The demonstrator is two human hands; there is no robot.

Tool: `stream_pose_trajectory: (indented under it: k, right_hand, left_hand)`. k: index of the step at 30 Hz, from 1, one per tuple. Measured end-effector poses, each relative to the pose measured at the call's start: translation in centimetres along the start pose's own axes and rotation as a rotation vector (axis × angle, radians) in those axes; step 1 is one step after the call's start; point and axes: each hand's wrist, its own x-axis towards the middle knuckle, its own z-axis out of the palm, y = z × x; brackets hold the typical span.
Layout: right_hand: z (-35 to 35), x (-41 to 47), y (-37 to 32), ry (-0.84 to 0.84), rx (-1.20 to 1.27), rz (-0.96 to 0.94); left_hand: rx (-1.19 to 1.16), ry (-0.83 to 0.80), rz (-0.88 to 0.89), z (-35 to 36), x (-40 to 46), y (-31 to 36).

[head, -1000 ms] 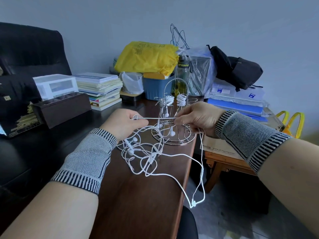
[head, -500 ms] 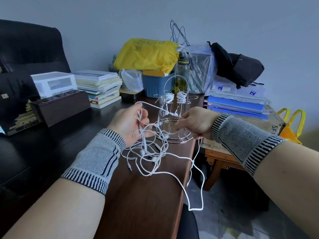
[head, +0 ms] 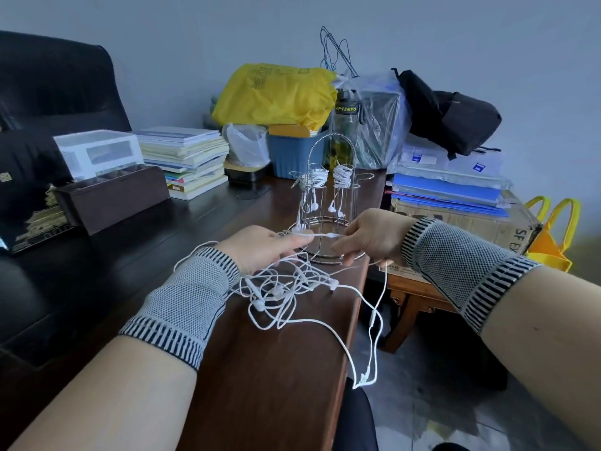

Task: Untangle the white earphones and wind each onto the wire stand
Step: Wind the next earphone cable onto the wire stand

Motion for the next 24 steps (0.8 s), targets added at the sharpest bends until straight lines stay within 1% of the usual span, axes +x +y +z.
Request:
stream_pose_trajectory:
  k: [2,4,7,10,14,17,18,19,20,21,22,23,24]
  right_hand:
    - [0.0,-0.4,0.1,-0.113,-0.090,0.030]
    - [0.0,-0.5,0.4,-0.191,-0.073,0.048]
    - [0.3,-0.6,0.6,-0.218,0.010,0.049]
    - [0.5,-0.2,0.7,-0.122,0.119,0.005]
    - [0.2,0.2,-0.6,0.073,0.482,-0.147]
    - [-0.3,0.3,-2.0,0.147,0.556,-0.218]
    - [-0.4,0.3,-2.4,0.161,0.553,-0.236]
    - [-0.5,0.2,-2.8,0.172,0.552,-0.252]
    - [-0.6,0.2,-3.0,0.181,0.555,-0.263]
    - [-0.6,0.1,-3.3,0.185,0.560,-0.271]
    - [-0.7,0.1,-3.6,0.186,0.568,-0.275]
    - [-0.7,0.0,-3.7,0.184,0.577,-0.274]
    - [-0.8,0.0,-3.8,0.184,0.585,-0.271]
  left_hand:
    - [-0.002,0.041,0.019,-0.6,-0.1,-0.5]
    - [-0.028,0.124,0.018,-1.1,-0.1,-0.8]
    - [-0.122,0.219,0.022,-2.0,-0.1,-1.3]
    - [-0.194,0.223,-0.027,-2.2,0.0,-1.8]
    - [-0.240,0.227,-0.071,-2.4,0.0,-1.9]
    - [-0.250,0.262,-0.058,-2.5,0.2,-1.8]
    - [-0.231,0.308,-0.026,-2.6,0.1,-1.4]
    - [-0.199,0.396,0.011,-2.7,-0.1,-0.9]
    - [-0.169,0.522,0.072,-2.9,-0.4,-0.2]
    - [-0.175,0.663,0.164,-3.1,-1.1,0.7]
    - [-0.213,0.762,0.277,-3.2,-1.8,1.7]
    - [-0.245,0.756,0.365,-3.4,-2.6,2.6]
    - [-0.247,0.655,0.414,-3.4,-3.4,3.5]
